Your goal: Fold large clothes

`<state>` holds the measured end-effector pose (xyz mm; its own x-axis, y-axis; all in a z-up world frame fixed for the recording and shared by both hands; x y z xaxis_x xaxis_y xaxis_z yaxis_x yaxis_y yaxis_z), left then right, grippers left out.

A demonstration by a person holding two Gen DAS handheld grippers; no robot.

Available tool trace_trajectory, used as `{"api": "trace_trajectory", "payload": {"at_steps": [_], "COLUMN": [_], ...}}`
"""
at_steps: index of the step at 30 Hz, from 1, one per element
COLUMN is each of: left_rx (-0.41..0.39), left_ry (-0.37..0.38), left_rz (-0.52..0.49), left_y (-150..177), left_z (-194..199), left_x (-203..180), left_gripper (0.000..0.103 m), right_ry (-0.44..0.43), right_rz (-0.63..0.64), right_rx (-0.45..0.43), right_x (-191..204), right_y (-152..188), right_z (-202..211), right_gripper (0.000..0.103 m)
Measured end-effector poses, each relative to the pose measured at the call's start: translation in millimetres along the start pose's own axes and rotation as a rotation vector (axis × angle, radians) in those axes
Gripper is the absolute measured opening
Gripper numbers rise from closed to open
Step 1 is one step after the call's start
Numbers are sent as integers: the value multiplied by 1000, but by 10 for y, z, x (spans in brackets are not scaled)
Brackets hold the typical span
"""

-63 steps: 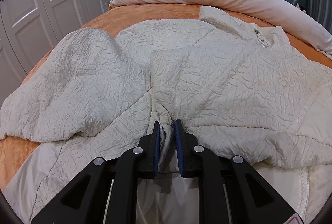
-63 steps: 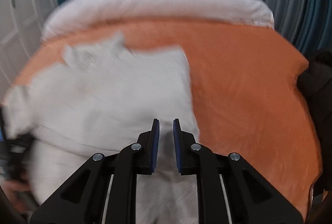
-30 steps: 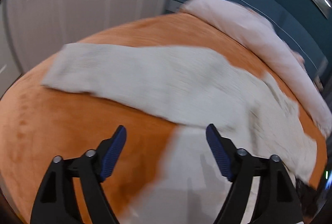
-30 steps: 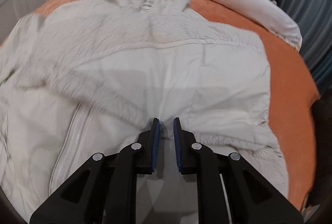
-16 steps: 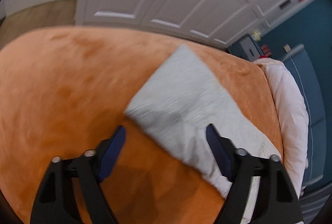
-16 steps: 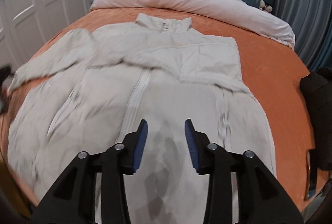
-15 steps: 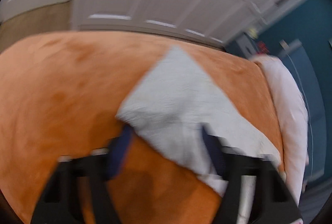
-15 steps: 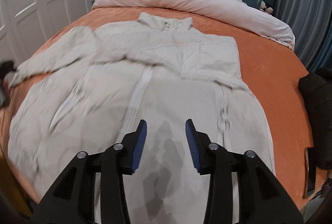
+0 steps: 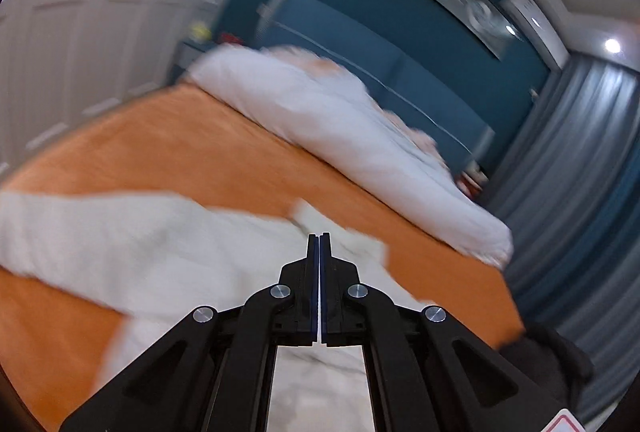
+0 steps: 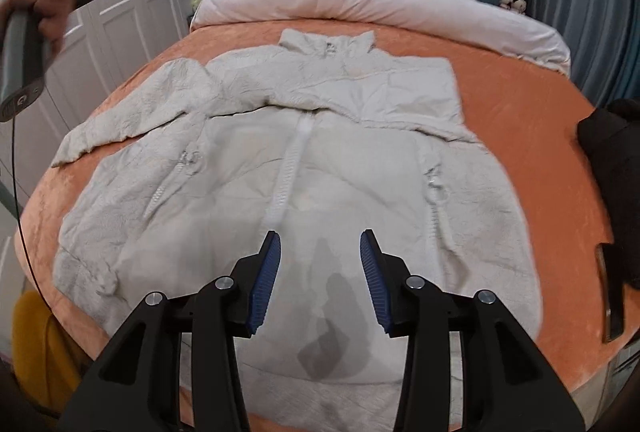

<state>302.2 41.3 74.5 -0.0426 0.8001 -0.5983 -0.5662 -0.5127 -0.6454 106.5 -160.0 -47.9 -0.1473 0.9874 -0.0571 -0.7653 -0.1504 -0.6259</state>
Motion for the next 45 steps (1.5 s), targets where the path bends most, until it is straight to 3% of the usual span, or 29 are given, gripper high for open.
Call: {"api": "trace_trajectory", "payload": {"at_steps": [2, 3, 5, 7, 12, 16, 19, 21, 23, 24, 25, 27, 30, 33, 36, 39, 42, 44, 45], "left_rx": [25, 42, 38, 32, -43, -122, -143, -137, -118, -109, -98, -96, -150, -182, -173, -85, 36, 141, 223], "left_ry": [-22, -66, -125, -210, -440, -602, -651, -644, -614, -585, -560, -519, -460, -345, -201, -30, 14, -30, -55], "left_rz": [5, 17, 55, 110, 288, 469, 566, 617, 672, 689, 691, 649, 555, 396, 196, 40, -32, -86, -109], "left_y": [225, 358, 409, 385, 41, -281, -361, -360, -295, -289, -253, -388, -673, -949, -1021, -635, -33, 575, 970], "left_z": [-130, -205, -233, -119, 248, 676, 785, 714, 667, 609, 621, 521, 497, 438, 304, 0, -380, -741, -937], "left_x": [-51, 42, 366, 984, 2568, 3830, 4411, 4601, 4738, 4743, 4690, 4527, 4151, 3250, 2022, 652, -93, -384, -453], "left_gripper": [26, 45, 53, 65, 65, 65, 65, 63, 52, 36, 19, 6, 3, 2, 2, 3, 8, 21, 46], "right_ry": [22, 23, 28, 37, 19, -12, -14, -14, -18, -19, -20, -17, -16, -23, -30, -35, -25, -10, -1], "right_rz": [5, 0, -3, 2, -14, 19, 89, 123, 145, 151, 158, 168, 160, 125, 89, 60, 27, 5, -11], "right_rx": [-9, -12, -3, 13, 59, 91, 92, 90, 92, 94, 96, 95, 86, 74, 55, 35, 25, 27, 29], "right_x": [-93, -140, -233, -283, -228, 94, 347, 480, 585, 614, 644, 672, 654, 585, 500, 403, 224, 68, -17], "right_y": [46, 73, 154, 251, 390, 394, 341, 305, 272, 265, 258, 250, 242, 235, 228, 242, 305, 363, 396], "right_z": [91, 126, 153, 147, 30, -79, -113, -124, -135, -138, -141, -134, -116, -97, -62, 7, 84, 120, 135], "right_gripper": [46, 48, 52, 52, 52, 52, 52, 52, 52, 52, 52, 52, 52, 52, 52, 52, 52, 52, 52]}}
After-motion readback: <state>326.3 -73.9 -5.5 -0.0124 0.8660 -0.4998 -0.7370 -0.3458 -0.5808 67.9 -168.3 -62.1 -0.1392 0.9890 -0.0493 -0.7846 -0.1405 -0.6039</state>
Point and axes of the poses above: each gripper's, at about its wrist camera, not at the fingertips, and z roughly against the way its jaws point, x to its left, y to its underside, the point moved 10 cm from there along -z, roughly the way its jaws point, and after that the axes turned 8 degrees about z, right-handed, at the moved point
